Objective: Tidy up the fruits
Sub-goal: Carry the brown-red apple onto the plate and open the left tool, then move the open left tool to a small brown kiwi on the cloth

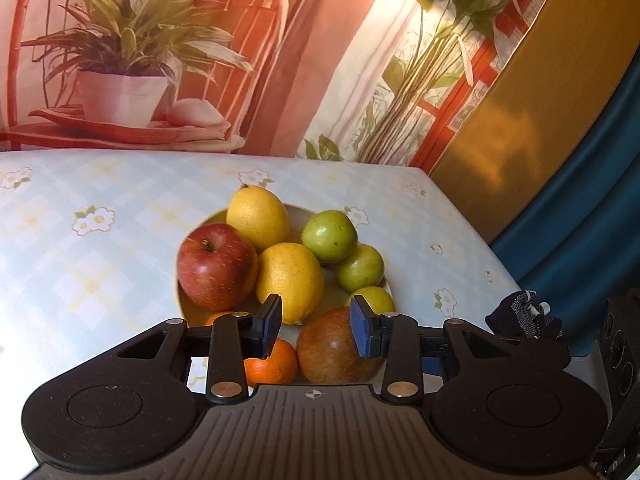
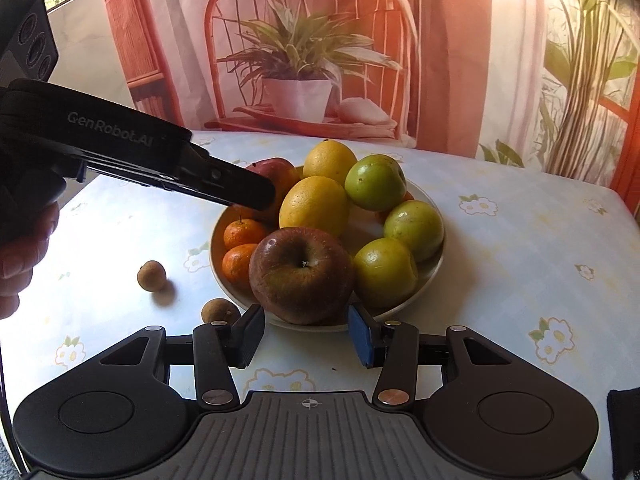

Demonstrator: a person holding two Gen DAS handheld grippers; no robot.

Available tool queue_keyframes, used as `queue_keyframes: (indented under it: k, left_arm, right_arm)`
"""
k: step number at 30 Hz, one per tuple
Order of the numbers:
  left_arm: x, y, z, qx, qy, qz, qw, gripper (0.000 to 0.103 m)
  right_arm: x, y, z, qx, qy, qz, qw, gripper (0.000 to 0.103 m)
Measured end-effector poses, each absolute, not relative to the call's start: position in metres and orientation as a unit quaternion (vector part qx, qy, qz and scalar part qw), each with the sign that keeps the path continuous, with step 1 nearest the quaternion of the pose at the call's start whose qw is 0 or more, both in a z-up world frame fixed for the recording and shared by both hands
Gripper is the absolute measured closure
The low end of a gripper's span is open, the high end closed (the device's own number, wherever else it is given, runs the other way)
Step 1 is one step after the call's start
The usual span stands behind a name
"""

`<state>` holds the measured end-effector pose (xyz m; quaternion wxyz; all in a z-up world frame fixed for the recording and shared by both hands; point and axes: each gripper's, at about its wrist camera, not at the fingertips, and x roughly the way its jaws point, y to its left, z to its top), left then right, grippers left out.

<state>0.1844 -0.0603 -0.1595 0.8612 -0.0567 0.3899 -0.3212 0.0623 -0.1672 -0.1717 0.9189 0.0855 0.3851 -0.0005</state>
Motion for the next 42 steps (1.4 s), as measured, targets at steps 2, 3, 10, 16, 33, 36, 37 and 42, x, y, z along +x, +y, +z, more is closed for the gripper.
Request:
queue_keyframes:
  k: [2,3,10,16,33,36,37,42]
  left_arm:
    - [0.182,-0.049,-0.156,-0.047,0.383,-0.314,0.867,0.064]
    - [0.18,-0.043,-0.154,-0.037,0.379,-0.311,0.871,0.064]
    - [0.168,-0.004,-0.162,0.021,0.373,-0.278,0.885,0.064]
    - [0.162,0.028,-0.173,0.018,0.376,-0.263,0.888,0.063]
    - [0.146,0.052,-0.197,-0.025,0.374,-0.247,0.893,0.064]
    - [0.142,0.053,-0.199,-0.029,0.375,-0.25,0.892,0.064]
    - [0.141,0.053,-0.199,-0.03,0.376,-0.25,0.892,0.064]
    - [0.139,0.053,-0.201,-0.038,0.378,-0.251,0.89,0.064]
  right_arm:
    - [0.058,-0.166,-0.17,0.098,0.381,-0.002,0.919,0.06]
    - [0.056,-0.164,-0.17,0.102,0.381,-0.002,0.919,0.06]
    - [0.055,-0.145,-0.178,0.105,0.395,0.009,0.913,0.06]
    - [0.068,-0.123,-0.186,0.093,0.406,0.026,0.909,0.061]
    - [0.096,-0.101,-0.2,0.073,0.414,0.022,0.907,0.069]
    - [0.097,-0.101,-0.2,0.074,0.412,0.02,0.908,0.075]
    - [0.097,-0.101,-0.2,0.073,0.412,0.021,0.908,0.077]
    - [0.094,-0.101,-0.199,0.075,0.41,0.024,0.909,0.077]
